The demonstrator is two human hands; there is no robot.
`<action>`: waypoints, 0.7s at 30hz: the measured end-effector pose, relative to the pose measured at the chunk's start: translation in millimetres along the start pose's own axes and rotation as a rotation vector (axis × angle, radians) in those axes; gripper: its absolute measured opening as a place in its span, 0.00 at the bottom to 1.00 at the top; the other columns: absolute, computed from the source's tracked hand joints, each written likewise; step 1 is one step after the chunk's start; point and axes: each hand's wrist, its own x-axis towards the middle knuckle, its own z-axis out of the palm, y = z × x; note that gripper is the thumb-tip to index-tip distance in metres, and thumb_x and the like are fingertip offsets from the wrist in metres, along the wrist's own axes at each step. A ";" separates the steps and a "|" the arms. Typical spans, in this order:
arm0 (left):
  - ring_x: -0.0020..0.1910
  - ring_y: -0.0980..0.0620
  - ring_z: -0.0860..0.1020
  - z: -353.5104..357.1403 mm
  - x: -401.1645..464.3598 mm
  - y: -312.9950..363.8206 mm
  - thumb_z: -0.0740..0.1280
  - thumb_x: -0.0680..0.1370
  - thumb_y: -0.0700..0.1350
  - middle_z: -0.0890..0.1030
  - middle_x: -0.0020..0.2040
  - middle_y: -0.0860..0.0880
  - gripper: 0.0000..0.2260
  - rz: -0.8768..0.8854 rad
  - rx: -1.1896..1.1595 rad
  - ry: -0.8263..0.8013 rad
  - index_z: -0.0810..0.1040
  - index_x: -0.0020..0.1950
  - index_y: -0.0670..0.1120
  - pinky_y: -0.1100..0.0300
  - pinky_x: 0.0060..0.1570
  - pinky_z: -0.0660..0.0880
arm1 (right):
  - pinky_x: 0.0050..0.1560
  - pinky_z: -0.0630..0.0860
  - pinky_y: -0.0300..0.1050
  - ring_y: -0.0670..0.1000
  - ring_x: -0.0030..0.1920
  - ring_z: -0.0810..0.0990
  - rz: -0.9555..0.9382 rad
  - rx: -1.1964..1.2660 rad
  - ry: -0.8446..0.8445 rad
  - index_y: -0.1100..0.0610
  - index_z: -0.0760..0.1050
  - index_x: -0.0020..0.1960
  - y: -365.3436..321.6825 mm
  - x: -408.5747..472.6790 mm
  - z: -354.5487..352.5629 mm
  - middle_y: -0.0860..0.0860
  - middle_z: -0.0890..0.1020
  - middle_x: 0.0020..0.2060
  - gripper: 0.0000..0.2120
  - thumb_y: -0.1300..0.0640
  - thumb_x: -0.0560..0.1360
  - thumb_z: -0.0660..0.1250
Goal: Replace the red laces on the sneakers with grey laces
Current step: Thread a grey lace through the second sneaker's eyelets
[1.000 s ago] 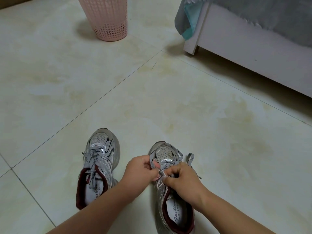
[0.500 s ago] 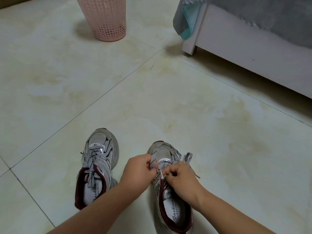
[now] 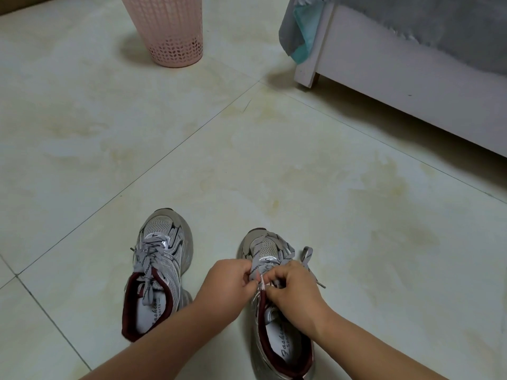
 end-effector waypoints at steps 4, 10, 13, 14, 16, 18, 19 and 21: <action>0.27 0.58 0.66 0.8 3.6 -1.9 0.67 0.72 0.40 0.69 0.26 0.54 0.08 -0.073 -0.074 0.025 0.74 0.33 0.47 0.66 0.30 0.63 | 0.36 0.64 0.29 0.40 0.35 0.67 -0.009 -0.079 0.027 0.50 0.76 0.40 2.0 1.0 1.6 0.46 0.69 0.39 0.05 0.59 0.72 0.66; 0.30 0.56 0.69 6.5 -1.6 -2.8 0.67 0.70 0.39 0.71 0.31 0.53 0.08 -0.295 -0.345 -0.044 0.69 0.38 0.50 0.61 0.35 0.70 | 0.36 0.64 0.29 0.46 0.40 0.68 -0.048 -0.112 -0.022 0.49 0.71 0.36 -0.1 2.7 2.9 0.45 0.65 0.39 0.10 0.58 0.76 0.62; 0.32 0.56 0.69 7.4 -11.2 -2.5 0.67 0.68 0.40 0.69 0.38 0.51 0.13 -0.423 -0.536 -0.216 0.65 0.44 0.51 0.62 0.28 0.73 | 0.37 0.64 0.31 0.48 0.41 0.68 -0.035 -0.061 -0.081 0.46 0.64 0.32 -3.0 5.8 -0.5 0.49 0.66 0.41 0.17 0.58 0.78 0.59; 0.32 0.57 0.69 6.8 -12.9 -1.5 0.68 0.69 0.40 0.68 0.38 0.51 0.14 -0.441 -0.538 -0.236 0.63 0.45 0.51 0.64 0.26 0.73 | 0.39 0.64 0.31 0.48 0.41 0.69 -0.039 -0.040 -0.094 0.46 0.64 0.32 -3.5 5.7 -1.8 0.49 0.66 0.41 0.17 0.58 0.78 0.58; 0.33 0.58 0.70 4.1 -15.3 4.1 0.69 0.67 0.42 0.69 0.38 0.52 0.16 -0.461 -0.518 -0.248 0.61 0.45 0.52 0.66 0.24 0.72 | 0.41 0.64 0.28 0.46 0.41 0.68 -0.059 -0.011 -0.118 0.48 0.64 0.32 -4.4 4.1 -3.2 0.48 0.65 0.40 0.16 0.59 0.78 0.58; 0.35 0.57 0.72 1.1 -17.4 10.7 0.70 0.63 0.47 0.70 0.39 0.52 0.19 -0.497 -0.523 -0.310 0.60 0.44 0.52 0.65 0.25 0.73 | 0.41 0.64 0.26 0.41 0.39 0.66 -0.064 0.029 -0.129 0.52 0.67 0.35 -5.6 2.8 -4.8 0.46 0.64 0.39 0.13 0.60 0.78 0.59; 0.35 0.57 0.73 1.0 -19.2 13.8 0.70 0.62 0.47 0.71 0.40 0.52 0.21 -0.512 -0.520 -0.347 0.59 0.44 0.52 0.64 0.24 0.73 | 0.41 0.64 0.25 0.40 0.39 0.65 -0.062 0.049 -0.126 0.53 0.67 0.35 -6.2 2.2 -6.3 0.45 0.63 0.39 0.13 0.60 0.78 0.59; 0.35 0.56 0.75 5.9 -23.7 16.7 0.70 0.67 0.44 0.72 0.42 0.50 0.20 -0.485 -0.435 -0.338 0.58 0.46 0.52 0.61 0.25 0.75 | 0.40 0.64 0.23 0.39 0.38 0.65 -0.063 0.055 -0.110 0.53 0.66 0.35 -8.3 0.0 -9.2 0.45 0.63 0.39 0.13 0.60 0.78 0.58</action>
